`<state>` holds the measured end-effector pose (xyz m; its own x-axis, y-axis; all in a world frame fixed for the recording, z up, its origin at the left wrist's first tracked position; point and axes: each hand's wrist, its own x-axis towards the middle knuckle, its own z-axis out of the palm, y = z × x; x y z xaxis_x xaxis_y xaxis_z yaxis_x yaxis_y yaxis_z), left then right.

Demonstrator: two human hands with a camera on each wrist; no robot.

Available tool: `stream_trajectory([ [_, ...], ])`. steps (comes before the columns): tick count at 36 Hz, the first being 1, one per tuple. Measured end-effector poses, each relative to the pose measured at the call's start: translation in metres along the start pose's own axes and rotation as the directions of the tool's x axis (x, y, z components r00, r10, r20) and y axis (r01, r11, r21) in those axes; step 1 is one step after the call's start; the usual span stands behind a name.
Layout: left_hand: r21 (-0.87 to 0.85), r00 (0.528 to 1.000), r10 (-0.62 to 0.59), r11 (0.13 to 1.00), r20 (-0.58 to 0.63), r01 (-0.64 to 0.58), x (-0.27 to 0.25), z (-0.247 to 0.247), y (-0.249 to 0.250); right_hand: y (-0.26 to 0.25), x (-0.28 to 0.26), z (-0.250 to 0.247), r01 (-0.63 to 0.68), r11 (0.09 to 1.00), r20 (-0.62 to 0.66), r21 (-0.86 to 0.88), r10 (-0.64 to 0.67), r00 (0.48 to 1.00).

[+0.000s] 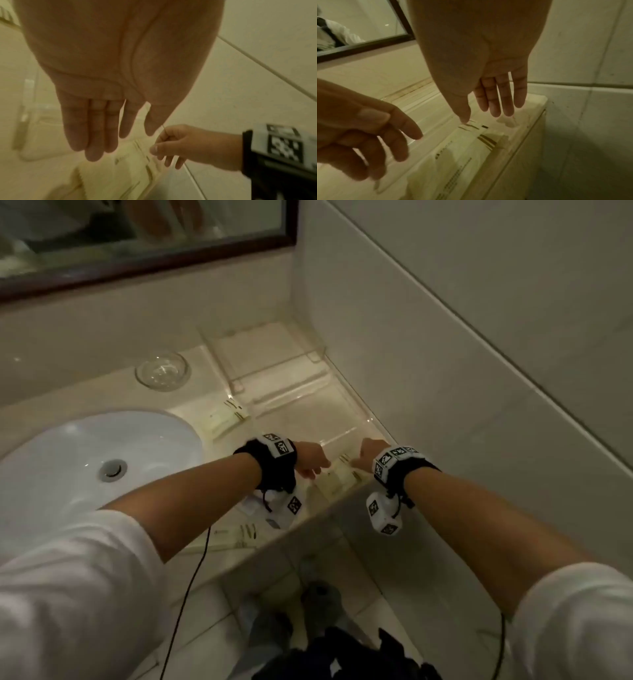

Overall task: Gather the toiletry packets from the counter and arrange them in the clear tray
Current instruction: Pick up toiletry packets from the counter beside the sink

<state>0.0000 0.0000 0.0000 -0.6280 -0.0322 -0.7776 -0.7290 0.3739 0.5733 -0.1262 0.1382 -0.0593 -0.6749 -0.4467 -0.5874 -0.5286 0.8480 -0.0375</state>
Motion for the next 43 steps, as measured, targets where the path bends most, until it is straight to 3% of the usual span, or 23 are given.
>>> stream_trajectory([
  [3,0.168,0.997,0.013,0.986,-0.075,0.0,0.001,0.008,-0.002,-0.004,-0.014,-0.004,-0.017,0.996,0.03,0.085,0.014,0.999],
  [8,0.28,0.989,0.026,0.96,-0.146,0.016,0.008,0.02,-0.013,-0.003,-0.019,0.011,-0.073,0.978,0.036,0.195,0.068,0.997],
  [12,0.478,0.965,0.133,0.878,-0.224,-0.01,0.016,0.023,-0.02,-0.002,-0.02,0.019,-0.084,0.958,0.003,0.274,0.086,0.996],
  [21,0.588,0.931,0.241,0.808,-0.275,-0.035,0.029,0.028,-0.037,-0.003,-0.02,0.024,-0.099,0.927,0.009,0.362,0.103,0.995],
  [32,0.573,0.922,0.266,0.817,-0.283,-0.06,0.038,0.031,-0.04,-0.005,-0.027,0.034,-0.024,0.849,-0.098,0.527,0.089,0.991],
  [43,0.573,0.897,0.356,0.805,-0.262,-0.152,0.034,0.033,-0.043,-0.004,-0.031,0.035,0.005,0.817,-0.146,0.577,0.097,0.985],
])
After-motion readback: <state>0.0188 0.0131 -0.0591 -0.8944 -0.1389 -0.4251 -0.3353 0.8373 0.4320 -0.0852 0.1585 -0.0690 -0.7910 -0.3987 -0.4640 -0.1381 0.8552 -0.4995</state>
